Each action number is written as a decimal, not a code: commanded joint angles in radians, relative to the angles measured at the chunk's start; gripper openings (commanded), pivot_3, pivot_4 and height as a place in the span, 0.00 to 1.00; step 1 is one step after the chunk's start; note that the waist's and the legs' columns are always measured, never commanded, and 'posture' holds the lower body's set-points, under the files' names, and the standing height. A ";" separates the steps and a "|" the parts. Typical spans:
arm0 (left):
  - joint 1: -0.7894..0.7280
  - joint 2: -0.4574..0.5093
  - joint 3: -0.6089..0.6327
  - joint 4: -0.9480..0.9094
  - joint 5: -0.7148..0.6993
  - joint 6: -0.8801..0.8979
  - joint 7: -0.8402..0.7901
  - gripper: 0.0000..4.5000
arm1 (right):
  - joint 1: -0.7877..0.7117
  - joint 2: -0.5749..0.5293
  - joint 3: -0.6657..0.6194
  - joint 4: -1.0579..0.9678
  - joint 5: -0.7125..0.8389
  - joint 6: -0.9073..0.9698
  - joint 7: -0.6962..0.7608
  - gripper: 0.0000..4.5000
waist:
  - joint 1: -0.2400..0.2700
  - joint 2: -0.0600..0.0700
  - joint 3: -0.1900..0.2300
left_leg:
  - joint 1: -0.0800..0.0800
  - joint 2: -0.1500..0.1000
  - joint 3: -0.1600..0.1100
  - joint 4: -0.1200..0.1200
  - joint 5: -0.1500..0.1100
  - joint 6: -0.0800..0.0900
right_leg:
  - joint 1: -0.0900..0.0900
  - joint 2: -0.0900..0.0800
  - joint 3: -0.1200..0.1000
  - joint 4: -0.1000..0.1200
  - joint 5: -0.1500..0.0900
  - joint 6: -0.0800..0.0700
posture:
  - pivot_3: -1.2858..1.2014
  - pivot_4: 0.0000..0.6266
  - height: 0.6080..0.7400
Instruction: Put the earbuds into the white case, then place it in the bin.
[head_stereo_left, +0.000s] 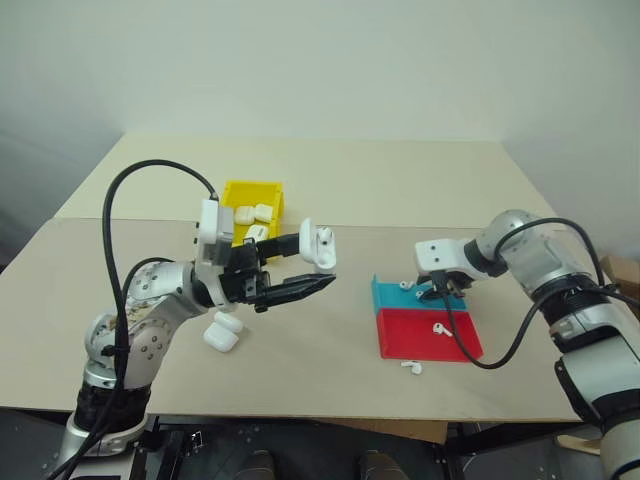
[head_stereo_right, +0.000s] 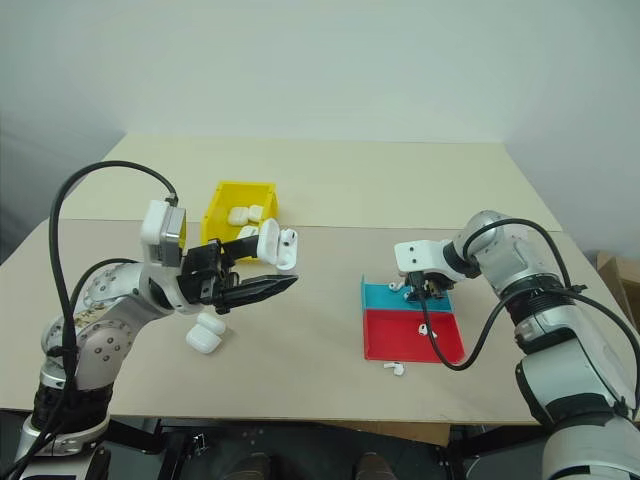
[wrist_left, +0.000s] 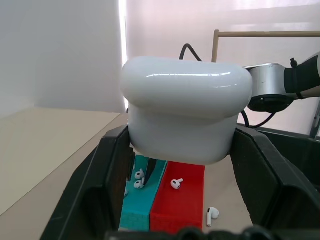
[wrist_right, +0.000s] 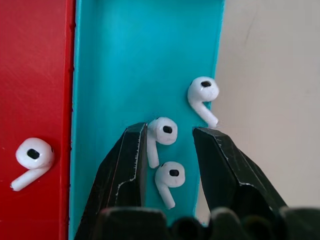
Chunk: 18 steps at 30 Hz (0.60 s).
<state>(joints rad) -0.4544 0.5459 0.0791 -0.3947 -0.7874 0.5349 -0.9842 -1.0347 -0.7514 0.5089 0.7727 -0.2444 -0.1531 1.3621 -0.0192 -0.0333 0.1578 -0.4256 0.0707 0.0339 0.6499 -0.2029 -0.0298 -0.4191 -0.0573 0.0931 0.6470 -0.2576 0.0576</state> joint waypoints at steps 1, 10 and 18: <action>0.004 0.012 0.024 -0.051 -0.029 0.000 0.016 0.61 | -0.036 0.010 -0.008 0.051 -0.043 -0.050 -0.010 0.41 | 0.000 0.000 0.000 | 0.000 0.000 0.000 0.000 0.000 0.000 | 0.000 0.000 0.000 0.000 0.000 0.000 | 0.52 0.24 1.00; 0.017 0.027 0.031 -0.065 -0.033 0.000 0.024 0.61 | -0.050 0.053 -0.018 0.142 -0.088 -0.090 -0.038 0.41 | -0.012 0.000 0.000 | 0.003 0.000 0.000 0.000 0.000 0.000 | 0.003 0.000 0.000 0.000 0.000 0.000 | 0.52 0.24 1.00; 0.020 0.035 0.031 -0.061 -0.031 -0.005 0.018 0.61 | -0.039 0.059 -0.024 0.155 -0.096 -0.110 -0.017 0.41 | -0.019 0.000 0.000 | 0.008 0.000 -0.001 0.000 0.000 0.000 | 0.009 0.000 -0.001 -0.001 0.000 0.000 | 0.52 0.24 1.00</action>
<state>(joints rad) -0.4322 0.5724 0.0885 -0.4205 -0.7942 0.5426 -0.9633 -1.0830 -0.6922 0.4960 0.9187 -0.3330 -0.2543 1.3315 -0.0380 -0.0332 0.1578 -0.4169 0.0707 0.0332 0.6498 -0.2029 -0.0299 -0.4088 -0.0573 0.0923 0.6464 -0.2577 0.0576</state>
